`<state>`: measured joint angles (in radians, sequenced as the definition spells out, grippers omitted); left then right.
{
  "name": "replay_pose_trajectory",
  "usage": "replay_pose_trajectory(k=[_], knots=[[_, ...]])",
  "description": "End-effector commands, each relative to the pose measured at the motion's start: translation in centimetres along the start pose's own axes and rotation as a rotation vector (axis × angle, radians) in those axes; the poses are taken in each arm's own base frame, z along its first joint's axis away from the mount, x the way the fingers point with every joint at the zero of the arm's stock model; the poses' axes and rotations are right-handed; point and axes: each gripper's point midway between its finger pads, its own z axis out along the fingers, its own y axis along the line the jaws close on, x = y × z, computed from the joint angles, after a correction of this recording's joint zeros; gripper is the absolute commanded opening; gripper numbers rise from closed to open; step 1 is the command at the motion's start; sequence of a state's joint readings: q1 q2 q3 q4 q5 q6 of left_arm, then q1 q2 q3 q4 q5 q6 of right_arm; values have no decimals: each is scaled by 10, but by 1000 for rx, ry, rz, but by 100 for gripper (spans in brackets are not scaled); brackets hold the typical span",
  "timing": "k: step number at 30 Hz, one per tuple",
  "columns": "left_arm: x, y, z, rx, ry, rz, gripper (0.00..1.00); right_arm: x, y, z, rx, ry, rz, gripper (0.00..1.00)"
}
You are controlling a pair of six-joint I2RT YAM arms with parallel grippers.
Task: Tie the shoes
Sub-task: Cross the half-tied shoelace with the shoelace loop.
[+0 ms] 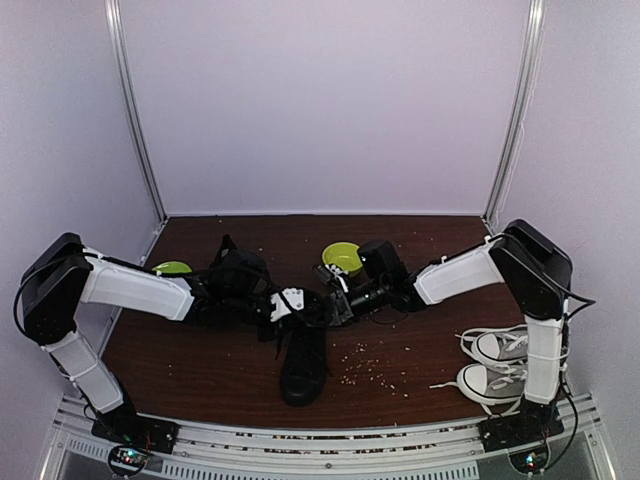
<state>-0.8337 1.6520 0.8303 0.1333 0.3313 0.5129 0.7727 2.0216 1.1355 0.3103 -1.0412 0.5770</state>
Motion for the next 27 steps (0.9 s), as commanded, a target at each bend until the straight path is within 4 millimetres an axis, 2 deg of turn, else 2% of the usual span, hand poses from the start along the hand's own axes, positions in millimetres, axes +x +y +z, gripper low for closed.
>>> replay_pose_trajectory(k=[1,4,5,6,8,16,27], knots=[[-19,7,-1,-22,-73,9,0,-7,14,8,-62,-26,-36,22],[-21,7,-1,-22,-83,4,0,-7,17,11,-69,-24,-39,20],[-22,8,-1,-22,-85,3,0,-8,18,11,-71,-25,-40,15],[-22,7,-1,-20,-86,0,0,-8,18,11,-68,-28,-39,7],[-22,7,-1,-19,-84,-1,0,-9,17,9,-56,-37,-44,0],[-17,7,-3,-31,-64,8,0,-15,5,-20,33,-96,-55,0],[-14,6,-3,-29,-54,12,0,-13,0,-30,74,-88,-66,0]])
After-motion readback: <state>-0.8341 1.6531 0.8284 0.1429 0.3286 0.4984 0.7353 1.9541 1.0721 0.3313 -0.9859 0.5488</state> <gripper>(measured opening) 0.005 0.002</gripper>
